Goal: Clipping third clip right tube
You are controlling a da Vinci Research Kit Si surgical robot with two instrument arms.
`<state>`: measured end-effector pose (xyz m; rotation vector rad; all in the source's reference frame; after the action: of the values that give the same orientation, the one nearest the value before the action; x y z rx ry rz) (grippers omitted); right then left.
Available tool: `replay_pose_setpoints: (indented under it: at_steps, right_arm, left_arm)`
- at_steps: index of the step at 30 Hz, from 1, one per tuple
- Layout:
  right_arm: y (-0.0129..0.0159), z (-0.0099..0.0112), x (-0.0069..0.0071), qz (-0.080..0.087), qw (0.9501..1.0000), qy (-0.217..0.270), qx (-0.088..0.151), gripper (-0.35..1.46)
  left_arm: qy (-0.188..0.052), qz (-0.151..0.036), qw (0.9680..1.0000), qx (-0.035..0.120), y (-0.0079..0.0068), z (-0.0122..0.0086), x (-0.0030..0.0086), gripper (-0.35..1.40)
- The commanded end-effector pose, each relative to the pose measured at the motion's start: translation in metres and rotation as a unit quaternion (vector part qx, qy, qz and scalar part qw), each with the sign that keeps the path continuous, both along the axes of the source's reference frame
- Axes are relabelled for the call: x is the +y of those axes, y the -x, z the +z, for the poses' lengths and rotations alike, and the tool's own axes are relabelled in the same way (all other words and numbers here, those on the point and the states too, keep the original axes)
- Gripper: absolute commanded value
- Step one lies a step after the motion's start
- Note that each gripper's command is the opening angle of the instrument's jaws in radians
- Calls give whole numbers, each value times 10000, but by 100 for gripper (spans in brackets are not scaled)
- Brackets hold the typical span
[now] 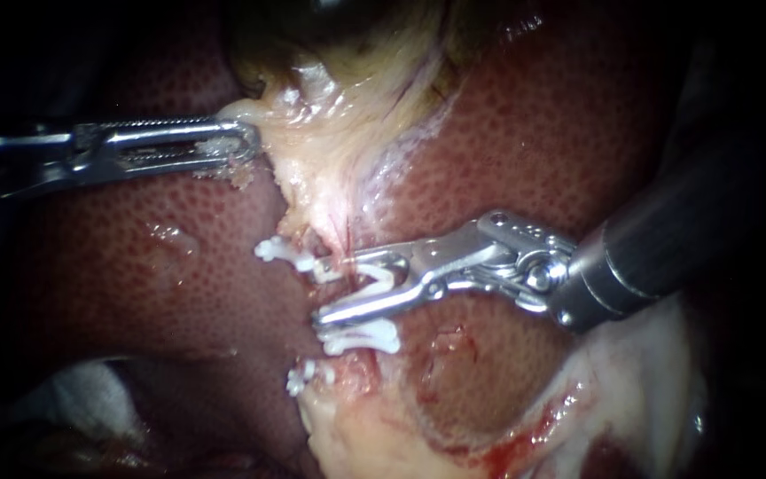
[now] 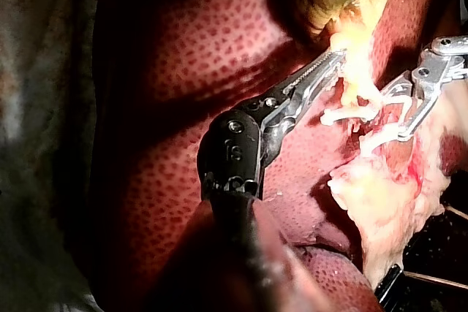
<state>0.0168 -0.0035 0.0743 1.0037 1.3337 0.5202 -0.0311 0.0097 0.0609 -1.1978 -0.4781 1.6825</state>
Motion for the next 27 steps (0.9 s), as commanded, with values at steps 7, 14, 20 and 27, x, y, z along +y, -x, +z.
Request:
replay_pose_setpoints:
  at_steps: [7, 14, 20, 27]
  right_arm:
    - [7, 7, 2, 38, 10000, -54, -51, -1]
    - [12, 8, 3, 18, 9995, -307, -121, -35]
    - [15, 8, 2, -36, 9984, -511, -247, -35]
    - [15, 12, -3, -49, 9980, -576, -270, -35]
  left_arm:
    - [3, -2, 10000, 2, 0, 0, 0, -35]
    - [4, -5, 10000, 3, 1, 0, 0, -35]
    - [4, -4, 10000, 3, 1, 1, 0, -35]
    - [6, -5, 10000, 4, 1, 1, -1, -35]
